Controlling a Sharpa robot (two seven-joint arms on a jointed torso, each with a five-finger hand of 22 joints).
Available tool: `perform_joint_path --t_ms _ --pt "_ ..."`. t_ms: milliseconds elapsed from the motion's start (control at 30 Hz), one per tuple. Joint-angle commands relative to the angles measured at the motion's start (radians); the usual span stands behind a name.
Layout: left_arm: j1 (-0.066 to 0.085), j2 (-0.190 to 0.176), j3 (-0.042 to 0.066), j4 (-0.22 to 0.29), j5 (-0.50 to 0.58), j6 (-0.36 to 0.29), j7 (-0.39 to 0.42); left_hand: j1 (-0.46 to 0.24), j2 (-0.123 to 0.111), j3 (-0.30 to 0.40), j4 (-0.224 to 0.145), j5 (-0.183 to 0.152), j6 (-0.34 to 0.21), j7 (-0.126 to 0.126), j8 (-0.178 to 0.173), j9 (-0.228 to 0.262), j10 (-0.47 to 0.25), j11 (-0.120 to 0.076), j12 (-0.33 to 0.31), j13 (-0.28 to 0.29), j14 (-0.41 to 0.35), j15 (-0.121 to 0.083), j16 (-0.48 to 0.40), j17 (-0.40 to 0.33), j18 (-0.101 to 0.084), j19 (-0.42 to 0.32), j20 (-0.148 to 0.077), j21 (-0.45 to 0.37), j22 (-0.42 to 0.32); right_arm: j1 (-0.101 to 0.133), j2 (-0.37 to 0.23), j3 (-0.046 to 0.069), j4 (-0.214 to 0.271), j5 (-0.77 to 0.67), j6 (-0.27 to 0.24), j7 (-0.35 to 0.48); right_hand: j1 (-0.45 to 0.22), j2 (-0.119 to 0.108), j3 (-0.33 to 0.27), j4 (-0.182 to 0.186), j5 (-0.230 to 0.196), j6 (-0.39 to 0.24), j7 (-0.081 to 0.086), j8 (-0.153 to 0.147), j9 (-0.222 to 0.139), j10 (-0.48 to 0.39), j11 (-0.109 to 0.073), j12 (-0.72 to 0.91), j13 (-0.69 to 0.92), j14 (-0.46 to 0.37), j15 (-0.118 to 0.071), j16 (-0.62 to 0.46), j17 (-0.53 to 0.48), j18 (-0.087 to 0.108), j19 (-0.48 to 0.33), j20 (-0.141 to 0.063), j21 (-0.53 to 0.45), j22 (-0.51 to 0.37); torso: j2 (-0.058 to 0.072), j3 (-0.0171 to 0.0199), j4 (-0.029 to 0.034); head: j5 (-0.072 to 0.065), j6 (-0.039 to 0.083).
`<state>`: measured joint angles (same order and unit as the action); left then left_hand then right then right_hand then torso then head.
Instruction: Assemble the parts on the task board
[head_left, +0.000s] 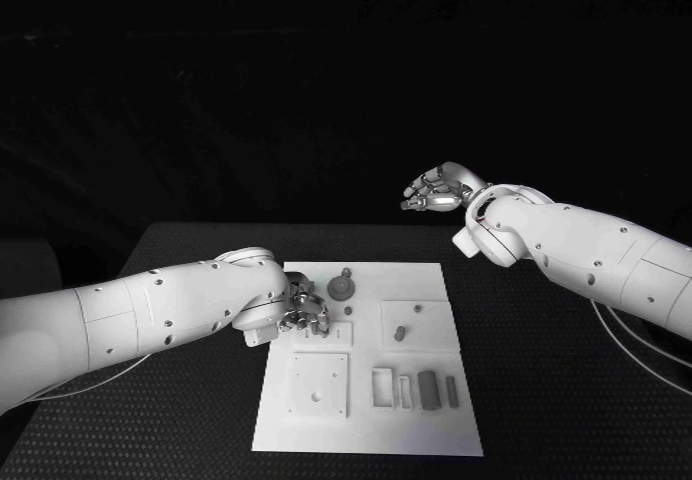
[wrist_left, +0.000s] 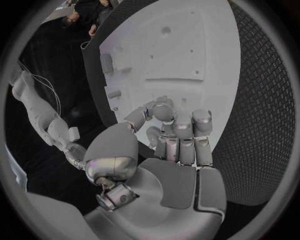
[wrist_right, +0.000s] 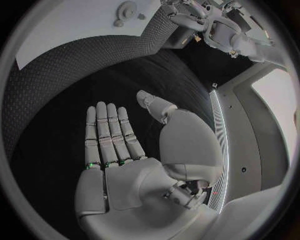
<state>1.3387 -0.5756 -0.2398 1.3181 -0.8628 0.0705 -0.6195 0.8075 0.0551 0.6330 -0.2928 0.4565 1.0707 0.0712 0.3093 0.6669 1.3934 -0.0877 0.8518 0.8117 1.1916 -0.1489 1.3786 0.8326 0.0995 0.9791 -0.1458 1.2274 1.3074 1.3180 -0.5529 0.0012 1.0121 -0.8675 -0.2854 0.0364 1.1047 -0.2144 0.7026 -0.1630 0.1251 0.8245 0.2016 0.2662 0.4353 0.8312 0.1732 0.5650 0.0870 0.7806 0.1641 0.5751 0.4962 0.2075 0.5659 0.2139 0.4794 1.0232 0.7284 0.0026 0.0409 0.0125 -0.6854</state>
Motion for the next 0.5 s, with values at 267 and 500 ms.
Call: perform_joint_path --t_ms 267,500 --pt "-0.002 0.004 0.0 -0.001 -0.019 0.025 0.004 -0.003 0.01 0.048 0.0 0.019 0.092 -0.064 0.007 0.155 -0.007 -0.017 0.004 0.002 0.049 -0.061 0.009 -0.005 0.008 0.006 -0.123 0.007 0.016 0.0 0.002 0.0 0.002 -0.001 0.016 0.012 0.01 0.0 -0.002 -0.006 0.007 -0.005 0.001 0.006 -0.002 0.005 0.001 -0.005 -0.002 -0.005 0.002 -0.006 -0.002 -0.006 -0.01 0.001 -0.008 0.001 0.0 0.0002 -0.0009 0.001 -0.002" --pt "-0.003 0.005 0.0 -0.004 -0.019 0.026 0.003 -0.006 0.009 0.051 0.0 0.024 0.094 -0.065 0.008 0.158 -0.006 -0.017 0.003 0.003 0.048 -0.061 0.01 -0.006 0.009 0.005 -0.123 0.008 0.016 0.0 0.002 0.0 0.003 -0.001 0.016 0.014 0.011 0.0 -0.002 -0.007 0.008 -0.005 0.001 0.006 -0.002 0.006 0.001 -0.006 -0.003 -0.006 0.003 -0.007 -0.002 -0.006 -0.01 0.002 -0.009 0.002 0.0 0.0001 -0.0004 0.0 -0.002"
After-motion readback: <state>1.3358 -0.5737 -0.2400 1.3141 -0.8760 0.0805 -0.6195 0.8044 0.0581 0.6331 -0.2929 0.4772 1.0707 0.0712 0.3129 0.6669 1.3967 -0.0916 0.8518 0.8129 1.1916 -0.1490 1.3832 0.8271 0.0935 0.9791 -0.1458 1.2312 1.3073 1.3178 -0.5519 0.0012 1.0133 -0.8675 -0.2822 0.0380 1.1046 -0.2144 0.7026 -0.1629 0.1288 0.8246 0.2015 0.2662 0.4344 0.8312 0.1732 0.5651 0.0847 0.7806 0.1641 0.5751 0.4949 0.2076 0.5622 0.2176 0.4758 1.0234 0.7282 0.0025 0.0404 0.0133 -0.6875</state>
